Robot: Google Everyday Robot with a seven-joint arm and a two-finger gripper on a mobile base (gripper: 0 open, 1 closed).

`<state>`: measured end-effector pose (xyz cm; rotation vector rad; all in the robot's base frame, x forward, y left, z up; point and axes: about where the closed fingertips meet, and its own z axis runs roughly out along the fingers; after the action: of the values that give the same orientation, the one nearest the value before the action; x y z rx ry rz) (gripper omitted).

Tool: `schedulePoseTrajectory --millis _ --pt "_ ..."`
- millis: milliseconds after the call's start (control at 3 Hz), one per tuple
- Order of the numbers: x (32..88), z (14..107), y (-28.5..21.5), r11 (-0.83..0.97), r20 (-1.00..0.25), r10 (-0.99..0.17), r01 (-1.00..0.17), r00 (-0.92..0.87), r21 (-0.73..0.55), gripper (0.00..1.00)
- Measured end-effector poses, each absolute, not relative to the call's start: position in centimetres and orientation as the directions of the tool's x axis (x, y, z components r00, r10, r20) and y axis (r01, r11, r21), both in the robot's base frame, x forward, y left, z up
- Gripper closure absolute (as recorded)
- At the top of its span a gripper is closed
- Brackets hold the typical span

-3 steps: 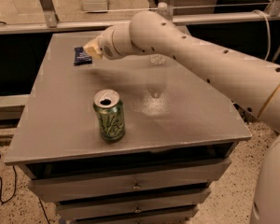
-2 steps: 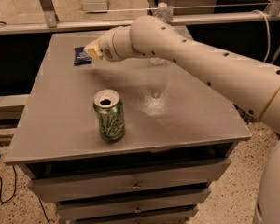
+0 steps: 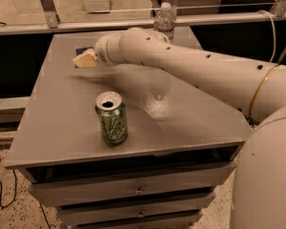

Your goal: Move rxbar blueberry near water bottle

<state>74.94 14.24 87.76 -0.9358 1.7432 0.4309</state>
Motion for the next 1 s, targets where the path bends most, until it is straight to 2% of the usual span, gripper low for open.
schedulePoseTrajectory --millis 333,1000 --pt "76.3 86.8 14.9 0.653 -0.919 -0.365 -0.745 -0.151 -0.137 0.00" --pt "78.3 85.6 17.0 0.673 -0.926 -0.338 -0.731 -0.167 -0.114 0.00"
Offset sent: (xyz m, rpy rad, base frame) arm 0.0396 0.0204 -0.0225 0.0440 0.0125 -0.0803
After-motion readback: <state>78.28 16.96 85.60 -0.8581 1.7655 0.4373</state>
